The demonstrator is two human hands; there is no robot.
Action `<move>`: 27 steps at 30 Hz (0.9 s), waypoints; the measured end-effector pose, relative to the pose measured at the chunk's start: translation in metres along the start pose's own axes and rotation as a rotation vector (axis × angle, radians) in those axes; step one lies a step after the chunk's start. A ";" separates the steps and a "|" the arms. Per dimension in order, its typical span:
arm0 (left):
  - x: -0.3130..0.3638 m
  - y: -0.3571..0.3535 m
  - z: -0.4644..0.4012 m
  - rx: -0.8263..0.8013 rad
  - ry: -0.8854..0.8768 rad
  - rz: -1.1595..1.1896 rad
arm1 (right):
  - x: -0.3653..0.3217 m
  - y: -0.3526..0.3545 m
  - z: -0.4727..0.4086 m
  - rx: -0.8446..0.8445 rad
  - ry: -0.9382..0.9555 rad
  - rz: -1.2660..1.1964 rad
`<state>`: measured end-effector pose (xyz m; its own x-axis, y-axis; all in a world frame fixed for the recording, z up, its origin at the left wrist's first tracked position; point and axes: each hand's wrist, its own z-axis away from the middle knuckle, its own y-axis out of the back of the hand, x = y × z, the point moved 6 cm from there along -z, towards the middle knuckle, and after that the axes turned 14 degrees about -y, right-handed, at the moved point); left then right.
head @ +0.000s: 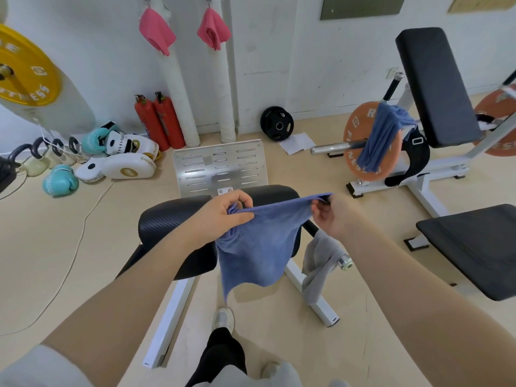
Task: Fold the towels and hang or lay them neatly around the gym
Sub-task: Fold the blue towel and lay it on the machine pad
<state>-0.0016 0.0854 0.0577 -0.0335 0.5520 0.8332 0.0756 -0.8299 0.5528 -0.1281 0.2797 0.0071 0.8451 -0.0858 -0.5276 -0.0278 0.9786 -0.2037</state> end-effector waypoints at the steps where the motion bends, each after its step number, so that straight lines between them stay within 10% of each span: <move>1: -0.002 0.001 0.002 0.012 0.031 0.030 | -0.001 -0.003 0.002 -0.011 0.042 -0.043; 14: -0.075 0.094 -0.022 0.534 0.179 0.651 | -0.069 -0.099 -0.007 -0.232 0.298 -0.212; 22: -0.066 0.180 -0.117 0.662 0.005 0.444 | -0.162 -0.158 -0.016 -0.428 0.390 -0.482; 27: -0.067 0.155 -0.123 0.613 0.008 0.401 | -0.150 -0.116 -0.052 -0.194 0.337 -0.465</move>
<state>-0.1102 -0.0902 0.0891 0.1065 0.2130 0.9712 0.6274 -0.7722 0.1005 -0.2797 0.1697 0.0669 0.5775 -0.5818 -0.5727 0.1803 0.7751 -0.6056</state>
